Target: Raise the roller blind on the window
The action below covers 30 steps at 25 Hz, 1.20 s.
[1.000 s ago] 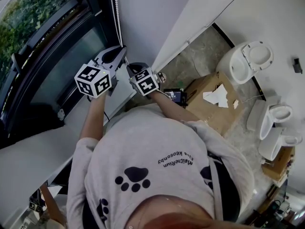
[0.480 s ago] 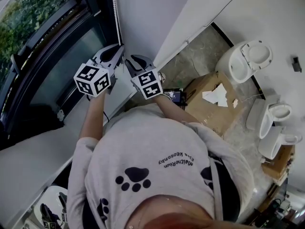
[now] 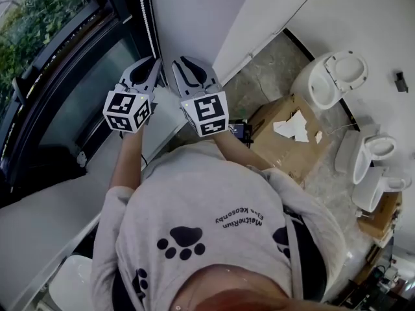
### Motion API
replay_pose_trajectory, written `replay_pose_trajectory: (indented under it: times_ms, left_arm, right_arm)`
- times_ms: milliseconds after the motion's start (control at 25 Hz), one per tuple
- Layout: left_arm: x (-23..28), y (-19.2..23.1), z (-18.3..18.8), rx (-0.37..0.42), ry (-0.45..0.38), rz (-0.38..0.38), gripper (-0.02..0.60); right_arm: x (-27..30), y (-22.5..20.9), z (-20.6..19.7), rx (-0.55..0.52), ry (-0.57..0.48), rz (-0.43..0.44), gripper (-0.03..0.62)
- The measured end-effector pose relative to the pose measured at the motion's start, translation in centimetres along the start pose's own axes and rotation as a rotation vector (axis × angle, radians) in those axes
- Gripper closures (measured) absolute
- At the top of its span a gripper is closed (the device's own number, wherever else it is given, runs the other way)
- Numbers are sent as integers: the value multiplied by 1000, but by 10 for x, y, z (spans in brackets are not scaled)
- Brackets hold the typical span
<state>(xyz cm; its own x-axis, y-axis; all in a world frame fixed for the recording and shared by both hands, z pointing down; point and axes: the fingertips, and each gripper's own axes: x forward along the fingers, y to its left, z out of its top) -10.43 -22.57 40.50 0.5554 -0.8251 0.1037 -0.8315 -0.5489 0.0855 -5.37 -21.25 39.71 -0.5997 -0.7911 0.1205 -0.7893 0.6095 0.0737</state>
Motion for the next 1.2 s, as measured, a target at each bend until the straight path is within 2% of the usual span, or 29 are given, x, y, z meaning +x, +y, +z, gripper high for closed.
replay_pose_trajectory:
  times_ms: [160, 200, 240, 320, 560, 880, 1040, 1200]
  left_arm:
    - [-5, 2, 13, 40, -43, 49, 565]
    - [-7, 2, 16, 49, -50, 62, 539]
    - [-9, 2, 20, 55, -57, 73, 476]
    - [-14, 2, 28, 59, -73, 95, 463]
    - [-40, -2, 48, 22, -156, 190, 479]
    - [-77, -20, 65, 76, -202, 324, 522]
    - [-89, -28, 72, 94, -222, 350, 561]
    - [-97, -31, 65, 79, -203, 368, 572]
  right_arm:
    - [-3, -1, 19, -14, -41, -16, 519]
    - [-4, -1, 23, -17, -48, -18, 519]
    - [-6, -1, 25, -20, -52, -20, 519]
    - [-9, -1, 28, -23, -56, -25, 520]
    - [-25, -3, 49, -26, -124, -66, 533]
    - [-58, -10, 65, -22, -173, -144, 553]
    - [-72, -9, 69, -15, -195, -155, 570]
    - [-83, -9, 71, -15, -214, -166, 577]
